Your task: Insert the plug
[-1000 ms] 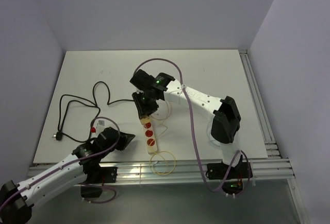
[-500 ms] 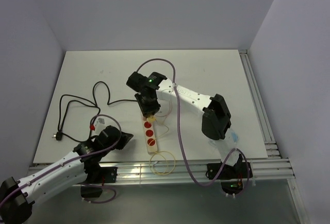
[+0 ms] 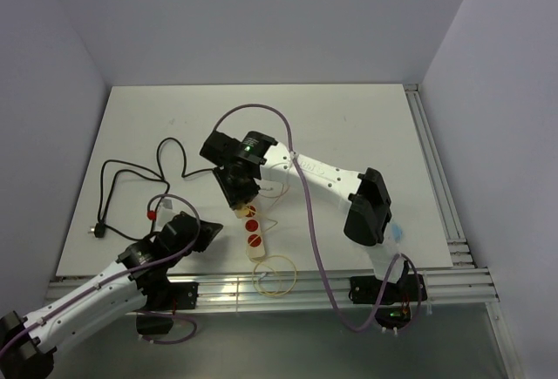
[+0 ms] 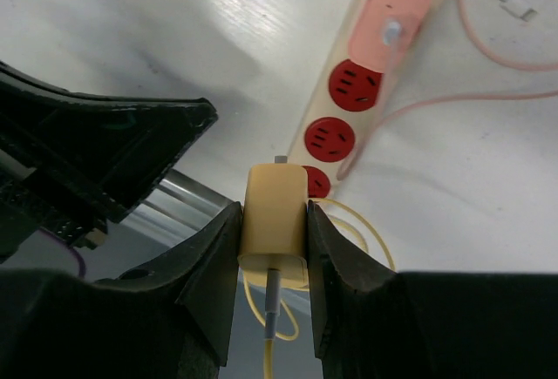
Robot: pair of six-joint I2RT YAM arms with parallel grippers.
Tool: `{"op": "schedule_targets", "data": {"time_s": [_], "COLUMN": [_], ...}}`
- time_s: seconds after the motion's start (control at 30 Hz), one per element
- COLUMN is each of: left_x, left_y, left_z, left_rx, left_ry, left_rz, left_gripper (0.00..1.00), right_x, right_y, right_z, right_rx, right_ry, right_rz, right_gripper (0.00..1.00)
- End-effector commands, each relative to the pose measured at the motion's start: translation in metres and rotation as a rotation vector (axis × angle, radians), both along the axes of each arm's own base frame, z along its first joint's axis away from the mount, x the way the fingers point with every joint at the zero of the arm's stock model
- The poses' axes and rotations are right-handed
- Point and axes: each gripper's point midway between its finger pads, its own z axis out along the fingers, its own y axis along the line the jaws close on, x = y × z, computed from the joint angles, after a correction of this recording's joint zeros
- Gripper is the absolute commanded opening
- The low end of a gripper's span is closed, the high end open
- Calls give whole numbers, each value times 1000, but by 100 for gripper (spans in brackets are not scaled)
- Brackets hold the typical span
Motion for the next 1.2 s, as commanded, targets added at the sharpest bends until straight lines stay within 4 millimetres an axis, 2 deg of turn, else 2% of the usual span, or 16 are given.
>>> {"op": "schedule_targets", "data": {"time_s": [0.0,0.1,0.2,0.37,0.43,0.53,0.73,0.93,1.17], "left_x": [2,2,2,2,2,2,1,1,1], "left_y": [4,6,8,16,16,17,14,16,20], "left_z": [10,10,15,25,29,30,32,33,42], "left_rx": [14,10,4,15,13,6,-10,-2,-6], "left_ry": [-26,-33,-43,-66,-74,-81,-92,-97,-123], "left_rz": [10,15,23,43,44,44,32,32,40], "left_gripper": [0,0,0,0,0,0,0,0,0], "right_x": [6,0,-3,4,9,20,29,41,38], "right_y": [22,33,36,24,12,-3,-14,-14,-9], "right_z": [11,15,10,-22,-32,-37,-47,-54,-61], "right_rx": [80,113,115,10,-41,-73,-89,-78,-56], "right_ry": [8,15,27,37,34,28,66,78,137], "right_rz": [-6,4,-3,-44,-59,-89,-112,-143,-144], "right_gripper": [0,0,0,0,0,0,0,0,0]}}
